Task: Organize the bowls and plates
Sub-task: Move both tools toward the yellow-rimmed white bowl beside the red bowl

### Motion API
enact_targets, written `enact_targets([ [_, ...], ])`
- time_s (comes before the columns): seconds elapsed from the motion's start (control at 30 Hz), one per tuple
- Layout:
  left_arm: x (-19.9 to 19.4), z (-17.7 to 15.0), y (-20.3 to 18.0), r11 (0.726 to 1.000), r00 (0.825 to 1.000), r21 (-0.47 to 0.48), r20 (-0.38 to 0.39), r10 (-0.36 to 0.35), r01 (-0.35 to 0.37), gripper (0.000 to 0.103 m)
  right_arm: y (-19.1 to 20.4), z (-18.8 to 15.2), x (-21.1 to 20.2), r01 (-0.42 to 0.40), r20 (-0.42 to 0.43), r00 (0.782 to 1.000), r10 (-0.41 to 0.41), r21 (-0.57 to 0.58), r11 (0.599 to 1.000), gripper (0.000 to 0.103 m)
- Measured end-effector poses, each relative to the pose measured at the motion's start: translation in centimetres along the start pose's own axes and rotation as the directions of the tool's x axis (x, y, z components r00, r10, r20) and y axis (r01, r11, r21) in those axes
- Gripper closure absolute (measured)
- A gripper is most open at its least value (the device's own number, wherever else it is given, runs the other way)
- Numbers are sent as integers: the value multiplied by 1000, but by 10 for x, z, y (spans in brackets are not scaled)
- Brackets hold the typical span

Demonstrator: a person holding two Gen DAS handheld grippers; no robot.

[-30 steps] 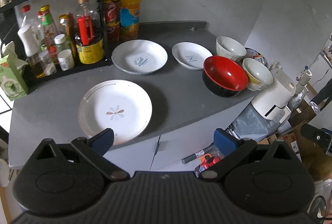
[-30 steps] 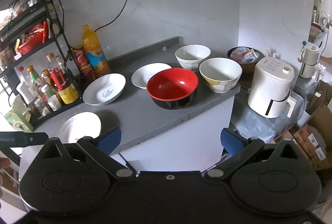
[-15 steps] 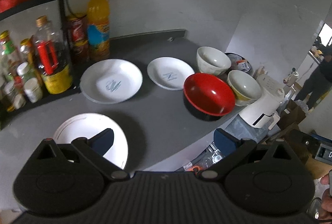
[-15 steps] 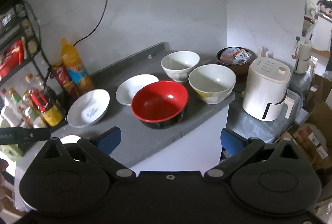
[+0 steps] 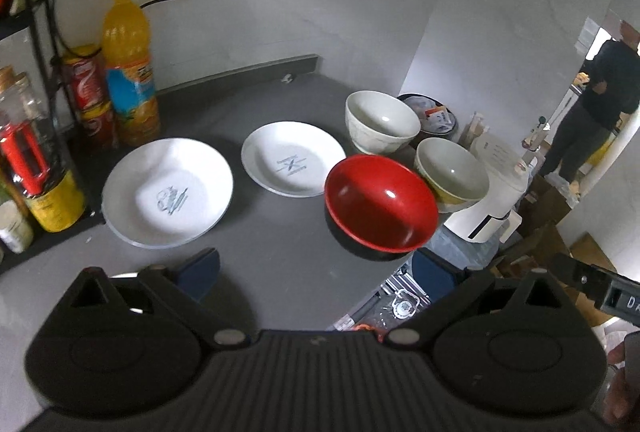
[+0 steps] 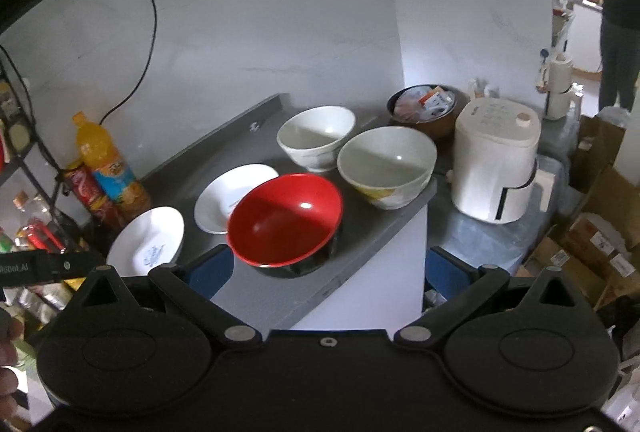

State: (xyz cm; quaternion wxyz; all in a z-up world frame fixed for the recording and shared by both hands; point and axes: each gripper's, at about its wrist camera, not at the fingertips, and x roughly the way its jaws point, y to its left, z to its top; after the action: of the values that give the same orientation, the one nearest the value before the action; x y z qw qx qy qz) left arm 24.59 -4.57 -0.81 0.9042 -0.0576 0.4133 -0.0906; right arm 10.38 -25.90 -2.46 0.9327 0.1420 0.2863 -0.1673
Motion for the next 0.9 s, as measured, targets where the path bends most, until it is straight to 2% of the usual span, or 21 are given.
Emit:
enact_targets([
  [0.2,16,11,-12,999,1000,46,-15,-25,25,1,-2,1,6,55,18,998,-55,-2,998,0],
  [0.37,27,16,-22,998,999,48,-27,-36,37,1,-7,4,13,76,7,997,-76,-6,997,0],
  [0.53,43,23,-32,997,998,55,-42,-48,50,1,-19,11,22,45,2,999,-45,39,998,0],
  [0.9,90,53,-59,999,999,38,-44,-12,14,2,-53,36,67,61,-24,998,-61,42,997,0],
])
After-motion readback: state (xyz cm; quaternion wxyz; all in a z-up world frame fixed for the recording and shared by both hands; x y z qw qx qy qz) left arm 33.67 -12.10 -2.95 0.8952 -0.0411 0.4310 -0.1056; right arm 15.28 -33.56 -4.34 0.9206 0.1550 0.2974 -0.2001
